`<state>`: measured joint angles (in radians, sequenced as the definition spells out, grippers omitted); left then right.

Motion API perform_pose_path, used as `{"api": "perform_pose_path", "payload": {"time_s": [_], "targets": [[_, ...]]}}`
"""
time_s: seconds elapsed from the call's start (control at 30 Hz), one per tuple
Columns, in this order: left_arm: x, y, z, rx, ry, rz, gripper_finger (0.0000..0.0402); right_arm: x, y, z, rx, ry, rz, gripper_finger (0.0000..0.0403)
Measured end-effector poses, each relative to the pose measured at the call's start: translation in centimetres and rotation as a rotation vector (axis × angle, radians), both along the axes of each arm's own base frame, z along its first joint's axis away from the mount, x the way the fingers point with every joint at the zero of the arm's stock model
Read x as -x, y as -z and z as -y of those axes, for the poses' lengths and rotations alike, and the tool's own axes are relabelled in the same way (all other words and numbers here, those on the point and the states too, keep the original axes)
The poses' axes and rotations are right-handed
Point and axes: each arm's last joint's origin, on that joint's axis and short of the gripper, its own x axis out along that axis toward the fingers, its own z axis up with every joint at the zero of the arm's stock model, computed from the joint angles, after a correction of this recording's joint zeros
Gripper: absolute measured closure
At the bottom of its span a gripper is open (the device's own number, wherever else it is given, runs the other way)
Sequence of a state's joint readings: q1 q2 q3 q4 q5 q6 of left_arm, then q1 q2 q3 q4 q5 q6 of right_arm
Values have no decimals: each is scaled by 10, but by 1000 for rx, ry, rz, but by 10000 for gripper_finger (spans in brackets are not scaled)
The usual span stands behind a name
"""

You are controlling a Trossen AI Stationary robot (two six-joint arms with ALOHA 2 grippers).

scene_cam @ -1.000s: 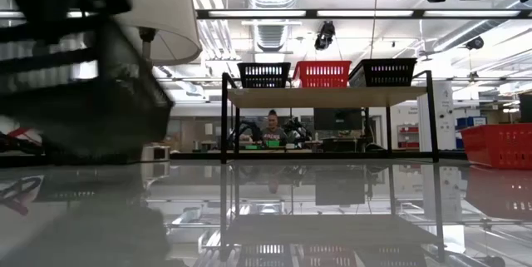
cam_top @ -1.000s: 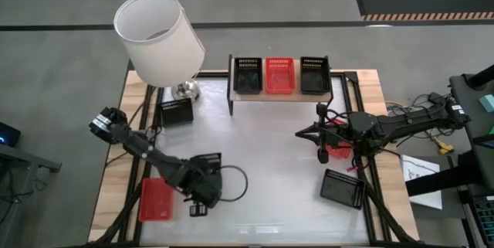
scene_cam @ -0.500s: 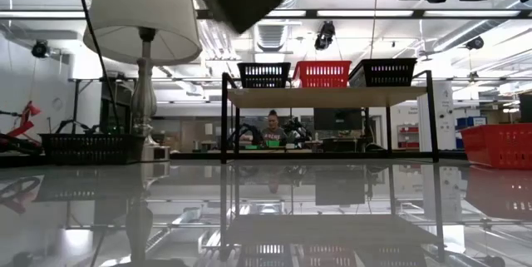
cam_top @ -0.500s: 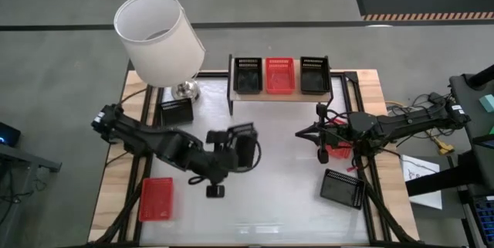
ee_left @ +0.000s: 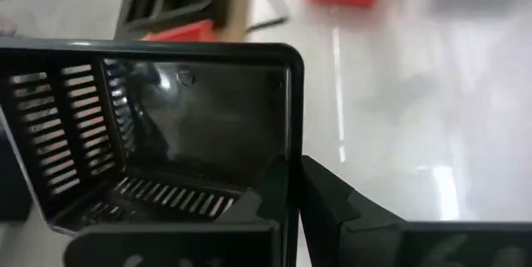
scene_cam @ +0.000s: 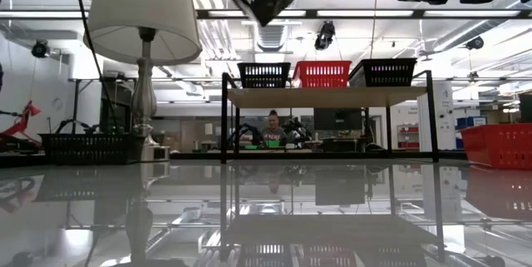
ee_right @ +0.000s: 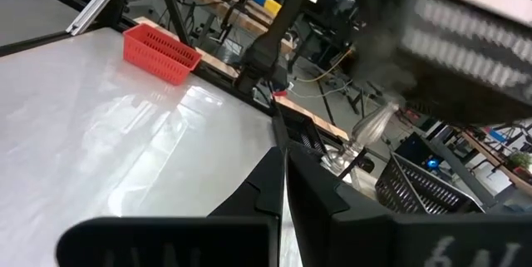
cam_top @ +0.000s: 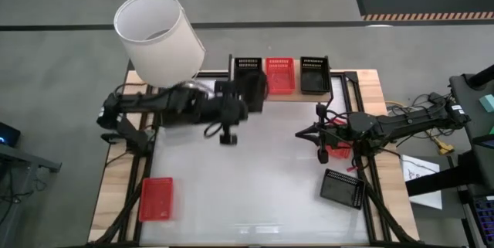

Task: Stack baskets on shelf by color
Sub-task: Stack the black bin on top of the other black bin on the shelf

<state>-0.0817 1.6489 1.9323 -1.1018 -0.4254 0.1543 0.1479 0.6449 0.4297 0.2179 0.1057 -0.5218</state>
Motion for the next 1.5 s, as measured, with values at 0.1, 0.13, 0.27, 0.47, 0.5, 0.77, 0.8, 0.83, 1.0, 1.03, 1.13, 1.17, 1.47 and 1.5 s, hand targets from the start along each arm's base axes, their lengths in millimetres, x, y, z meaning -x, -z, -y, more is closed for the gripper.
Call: {"api": "perform_pose_path", "payload": {"time_s": [0.1,0.13,0.27,0.47,0.5,0.77,0.8,0.83,1.0,1.03,1.13,1.17,1.47,1.5], "targets": [[-1,6,-32,-17,-71,-33,399,0,0,0,1,0,-1,394],[-1,7,-42,-23,-93,-44,399,0,0,0,2,0,-1,394],[1,8,-76,-34,-149,-46,398,0,0,0,4,0,-3,394],[-4,10,-106,69,-135,41,398,0,0,0,6,3,-4,394],[-5,10,-109,77,-133,52,398,0,0,0,6,3,-4,394],[-9,28,-117,84,-149,21,397,0,1,0,7,10,-7,394],[-11,31,-118,83,-147,16,397,0,1,0,7,10,-7,394],[-12,31,-118,77,-141,13,397,0,1,0,7,11,-7,394],[-15,36,-120,73,-135,-5,397,0,2,1,10,27,-21,394],[-15,37,-120,75,-136,-14,397,0,2,1,11,27,-24,394],[-15,39,-120,76,-136,-16,397,0,2,1,10,27,-21,394],[-16,39,-120,76,-137,-18,397,0,2,1,10,27,-20,394],[-17,52,-121,85,-143,-41,397,0,2,1,12,26,-20,394],[-18,53,-121,85,-143,-40,397,0,2,1,12,26,-20,394]]}}
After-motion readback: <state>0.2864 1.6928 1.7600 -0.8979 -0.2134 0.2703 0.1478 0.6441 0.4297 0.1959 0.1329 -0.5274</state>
